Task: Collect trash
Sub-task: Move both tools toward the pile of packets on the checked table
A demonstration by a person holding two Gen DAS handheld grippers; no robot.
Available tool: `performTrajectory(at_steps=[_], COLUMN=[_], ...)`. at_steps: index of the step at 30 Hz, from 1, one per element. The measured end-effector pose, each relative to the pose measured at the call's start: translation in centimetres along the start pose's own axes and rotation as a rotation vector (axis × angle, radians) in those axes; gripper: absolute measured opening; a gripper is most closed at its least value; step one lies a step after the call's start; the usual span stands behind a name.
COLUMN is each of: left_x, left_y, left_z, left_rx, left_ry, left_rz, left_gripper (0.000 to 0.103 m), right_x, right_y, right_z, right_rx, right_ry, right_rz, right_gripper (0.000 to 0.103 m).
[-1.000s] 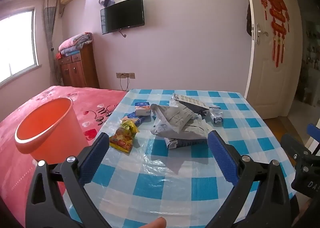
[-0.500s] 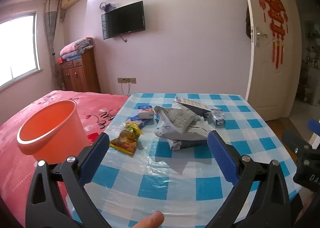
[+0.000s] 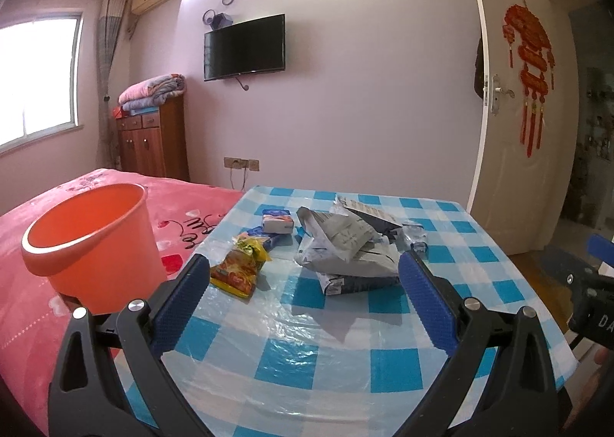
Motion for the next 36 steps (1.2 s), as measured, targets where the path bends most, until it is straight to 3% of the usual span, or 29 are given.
performTrajectory(at_steps=[11,22,27,36], left_x=[-1.9,-3.0,-3.3,-6.3], left_y=[-1.3,-2.7,-3.1,-5.6], left_z=[0.5,1.3,1.4,2.0], left_rx=[-0.042,-0.08,-0.052,-0.069], left_ry=[-0.003,-0.026,-0.055,-0.121], left_rz=[-0.069,-0.101,-0.095,-0.228], left_gripper=[0.099,0.099,0.099,0.099], right_x=[-0.3,-1.2,-2.0,-3.7], right_y=[-0.2,-1.6,-2.6,-5.4], right_z=[-0.6,-0.8,-0.6,0.5], right_rx=[0.057,0.072,0.079,0.056], right_ry=[0.012,0.006,0.005,0.0], right_rz=[0.039,0.015,-0.018,-0.088], right_gripper=[0.098,0.098,0.098,0.098])
Point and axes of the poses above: each gripper's, at about its wrist camera, not at the fingertips, and y roughly against the way its jaws point, z to its right, x to its top, the point moved 9 cm from there along -y, roughly the way its jaws point, and after that the axes turned 15 degrees about -y, right-handed, at the moved point
